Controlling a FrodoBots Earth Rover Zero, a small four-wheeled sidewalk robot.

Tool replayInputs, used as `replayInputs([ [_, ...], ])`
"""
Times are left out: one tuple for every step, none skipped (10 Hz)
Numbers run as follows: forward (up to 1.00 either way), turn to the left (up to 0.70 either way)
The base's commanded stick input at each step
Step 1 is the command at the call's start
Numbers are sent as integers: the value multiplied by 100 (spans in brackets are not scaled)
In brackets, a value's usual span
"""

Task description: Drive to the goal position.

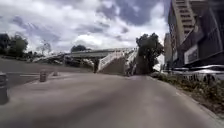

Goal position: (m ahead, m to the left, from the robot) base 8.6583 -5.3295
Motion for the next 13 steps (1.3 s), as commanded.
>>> replayInputs([
  [45, 0],
  [45, 0],
  [45, 0],
  [45, 0],
  [45, 0],
  [45, 0],
  [45, 0],
  [45, 0],
  [45, 0],
  [45, 0],
  [45, 0],
  [45, 0],
  [45, -4],
])
